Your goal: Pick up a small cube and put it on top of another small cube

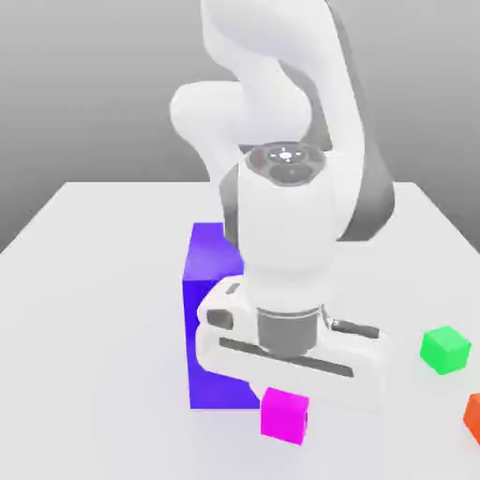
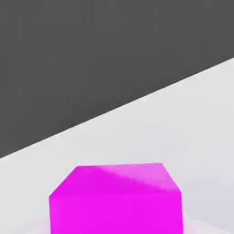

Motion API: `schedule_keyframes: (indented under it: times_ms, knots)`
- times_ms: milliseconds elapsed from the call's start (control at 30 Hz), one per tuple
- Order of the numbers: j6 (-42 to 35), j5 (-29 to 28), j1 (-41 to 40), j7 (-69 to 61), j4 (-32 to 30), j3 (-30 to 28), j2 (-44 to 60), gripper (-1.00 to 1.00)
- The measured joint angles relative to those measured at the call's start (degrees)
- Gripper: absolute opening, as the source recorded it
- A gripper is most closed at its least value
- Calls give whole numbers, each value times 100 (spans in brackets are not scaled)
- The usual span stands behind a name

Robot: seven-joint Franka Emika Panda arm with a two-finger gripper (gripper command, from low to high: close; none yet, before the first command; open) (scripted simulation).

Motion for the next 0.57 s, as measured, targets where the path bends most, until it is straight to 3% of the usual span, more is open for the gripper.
schedule_keyframes:
  times_ms: [233, 300, 433, 467, 567]
  knots:
    - [77, -41, 1495, -1246, -719, 1230, -612, -100]
    - [258, -557, 1896, -1264, -764, 1346, -396, -100]
    - [722, -1553, 2317, -710, -728, 893, 241, -100]
    - [833, -1764, 2430, -564, -717, 744, 389, 100]
    - [833, -1764, 2430, -564, -717, 744, 389, 100]
